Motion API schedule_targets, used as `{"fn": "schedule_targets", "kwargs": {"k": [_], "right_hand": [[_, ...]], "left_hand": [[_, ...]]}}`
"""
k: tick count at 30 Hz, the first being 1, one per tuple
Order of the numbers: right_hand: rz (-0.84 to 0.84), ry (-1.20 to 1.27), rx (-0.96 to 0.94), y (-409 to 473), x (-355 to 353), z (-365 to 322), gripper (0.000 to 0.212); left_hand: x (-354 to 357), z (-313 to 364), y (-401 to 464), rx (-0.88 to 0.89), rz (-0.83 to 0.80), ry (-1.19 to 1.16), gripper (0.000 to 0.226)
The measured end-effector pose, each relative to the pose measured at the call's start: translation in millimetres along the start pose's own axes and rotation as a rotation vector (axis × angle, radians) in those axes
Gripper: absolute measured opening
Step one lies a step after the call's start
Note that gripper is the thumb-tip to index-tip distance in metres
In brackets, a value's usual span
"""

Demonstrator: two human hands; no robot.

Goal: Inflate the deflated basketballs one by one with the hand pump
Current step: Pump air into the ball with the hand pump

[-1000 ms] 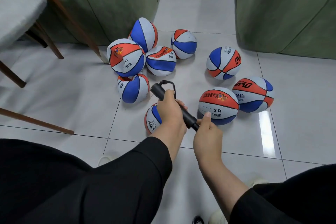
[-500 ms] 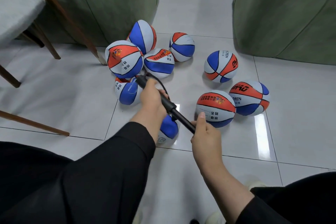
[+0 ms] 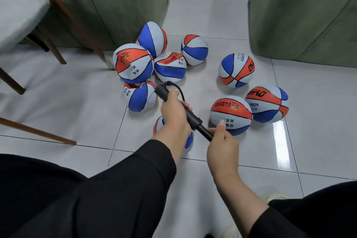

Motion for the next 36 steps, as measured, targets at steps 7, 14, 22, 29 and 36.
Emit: {"fn": "schedule_targets", "kwargs": {"k": [7,14,22,29,36], "right_hand": [[-0.030,0.002,-0.009,1,16,-4,0.056],[-0.106,-0.020,-0.048,-8,18,-18,0.062],[-0.103,-0.011,-0.020,-14,-2,-8,0.063],[-0.002,0.010,-0.019,-1,-4,-8,0.048],[-0.018,-0.026,-0.048,2,14,-10,0.052]], "left_hand": [[-13,-23,-10,-0.017,0.052,0.000,0.019],[-7,0,4,-0.063,0.011,0.012,0.016],[-17,31,33,-0.045,0.049,-0.003,0.015],[1,-4,3,-0.049,0.001,-0.037,0.017],[-8,-23,-10,-0.031,0.046,-0.035,0.021]]}}
Point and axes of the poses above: each hand's wrist, its own y-axis towards the middle knuckle, its own x-axis out of the palm, z = x × y, the point moved 9 cm from there along y, towards the middle knuckle, and after that the axes turned 6 degrees about z, right-handed, at the moved point
